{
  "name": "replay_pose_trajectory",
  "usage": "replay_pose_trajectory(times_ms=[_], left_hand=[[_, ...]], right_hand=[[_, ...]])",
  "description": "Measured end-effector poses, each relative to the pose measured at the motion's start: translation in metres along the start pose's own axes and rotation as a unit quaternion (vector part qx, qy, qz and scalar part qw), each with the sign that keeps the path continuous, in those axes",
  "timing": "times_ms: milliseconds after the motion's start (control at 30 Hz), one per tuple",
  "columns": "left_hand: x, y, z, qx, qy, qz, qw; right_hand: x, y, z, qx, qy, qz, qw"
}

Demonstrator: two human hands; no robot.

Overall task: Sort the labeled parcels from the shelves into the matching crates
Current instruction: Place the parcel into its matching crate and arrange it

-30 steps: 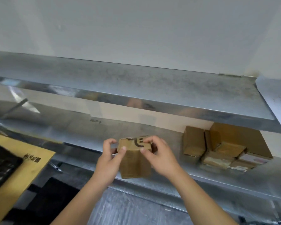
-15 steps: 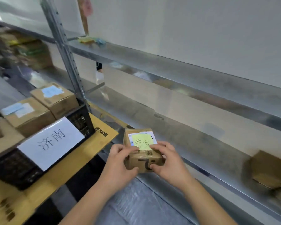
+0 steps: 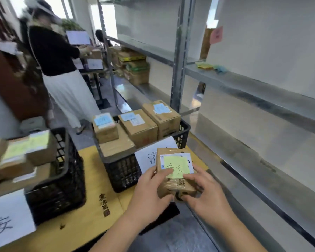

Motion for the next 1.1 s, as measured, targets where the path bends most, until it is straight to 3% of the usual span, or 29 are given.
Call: replay_pose_trajectory(times_ms=[333, 600, 833, 1100], left_hand=[[0.09, 0.108, -0.032, -0.11, 0.098, 0.042, 0.988], [0.146, 0.168, -0.039, -0.187, 0.209, 0.057, 0.958], [0.187, 0.23, -0.055, -0.264, 0.318, 0.054, 0.909], [0.214, 0.288, -0.108, -0.332, 0.35, 0.065, 0.873]], right_hand=[[0.076, -0.132, 0.051, 0.13, 0.071, 0.011, 0.989], [0.117, -0.225, 0.102, 0.234, 0.12, 0.066, 0.963], [0.163, -0.303, 0.134, 0.334, 0.193, 0.088, 0.919], [0.213, -0.377, 0.124, 0.415, 0.261, 0.114, 0.864]])
Point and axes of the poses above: each hand's wrist, its own z-axis towards the middle knuckle, its own y-axis out of the back of the hand, x = y × z, the point moved 6 cm from there along z, towards the middle knuckle, and after that the axes turned 2 degrees about -x, right-handed, at the moved point
